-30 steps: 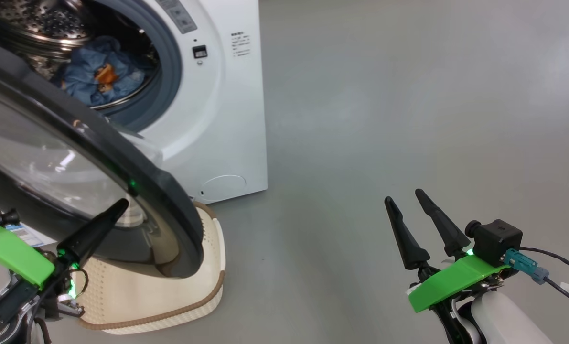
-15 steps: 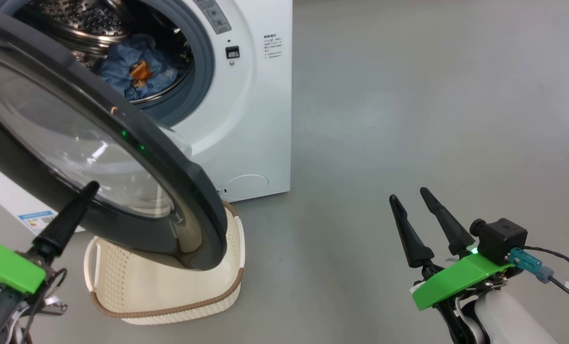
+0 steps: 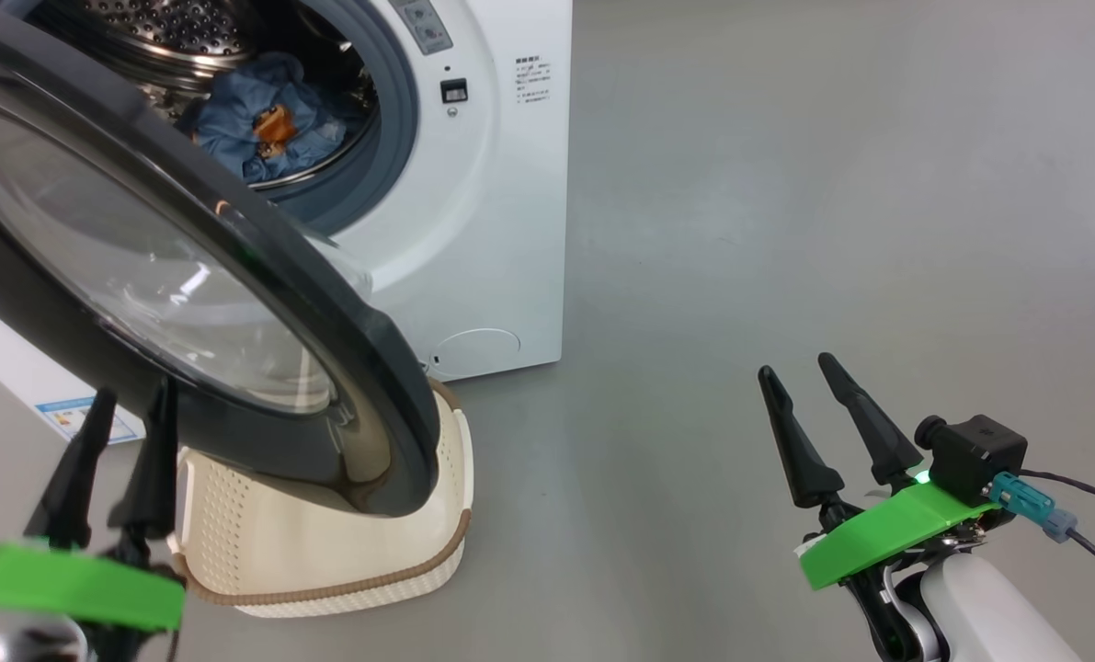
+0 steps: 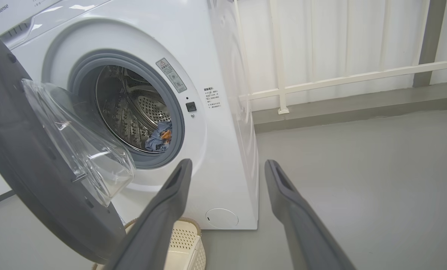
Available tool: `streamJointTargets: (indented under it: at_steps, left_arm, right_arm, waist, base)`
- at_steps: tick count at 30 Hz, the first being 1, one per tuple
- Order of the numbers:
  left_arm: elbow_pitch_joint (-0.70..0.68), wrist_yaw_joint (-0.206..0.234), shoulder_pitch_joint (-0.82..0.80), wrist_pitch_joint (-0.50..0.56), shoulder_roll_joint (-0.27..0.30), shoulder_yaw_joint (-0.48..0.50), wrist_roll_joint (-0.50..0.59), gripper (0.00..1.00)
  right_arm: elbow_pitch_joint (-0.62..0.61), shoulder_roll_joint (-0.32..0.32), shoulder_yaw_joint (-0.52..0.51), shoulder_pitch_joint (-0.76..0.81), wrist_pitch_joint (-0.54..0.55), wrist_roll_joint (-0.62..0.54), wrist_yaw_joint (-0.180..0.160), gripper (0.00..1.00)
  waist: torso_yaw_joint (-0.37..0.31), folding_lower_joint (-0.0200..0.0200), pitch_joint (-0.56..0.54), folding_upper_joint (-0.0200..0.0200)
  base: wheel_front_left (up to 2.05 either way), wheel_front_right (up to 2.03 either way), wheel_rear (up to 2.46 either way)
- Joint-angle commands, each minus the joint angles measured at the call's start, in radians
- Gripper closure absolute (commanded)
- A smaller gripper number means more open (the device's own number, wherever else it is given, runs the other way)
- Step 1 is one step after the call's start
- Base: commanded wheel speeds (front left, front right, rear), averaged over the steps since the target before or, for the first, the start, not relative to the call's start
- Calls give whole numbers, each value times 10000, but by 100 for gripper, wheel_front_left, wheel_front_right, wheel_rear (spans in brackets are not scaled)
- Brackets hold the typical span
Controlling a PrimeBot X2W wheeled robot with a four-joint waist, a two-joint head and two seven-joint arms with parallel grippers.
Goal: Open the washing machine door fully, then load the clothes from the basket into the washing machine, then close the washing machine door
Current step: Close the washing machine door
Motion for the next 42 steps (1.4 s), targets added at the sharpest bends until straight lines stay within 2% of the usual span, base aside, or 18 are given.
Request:
streamJointTargets:
  at_steps: [1,7,13,24,42]
  left_arm:
    - [-104,-63,-75,-516,428,183,256,0]
    - [772,-64,344,-2695,772,-330,1137,0]
    - [1361,-64,495,-3451,599,-285,1534,0]
    - [1688,-57,559,-3704,155,-153,2229,0]
    - [1797,-63,446,-3716,-97,-136,2532,0]
  right_arm:
    - [-267,-70,135,-62,-80,-64,46,0]
    - [-301,-109,93,6,-80,-59,46,0]
    - [-297,-163,55,52,-80,-54,46,0]
    - [-331,-250,-81,80,-80,-90,46,0]
    - [-293,-267,-54,62,-80,-128,46,0]
  waist:
    - [-30,0,-14,0]
    - [-95,0,-55,0]
    - [-91,0,-116,0]
    - [-9,0,-84,0]
    - [163,0,-91,0]
  base:
    - [0,0,0]
    - [0,0,0]
    - [0,0,0]
    - [0,0,0]
    - [0,0,0]
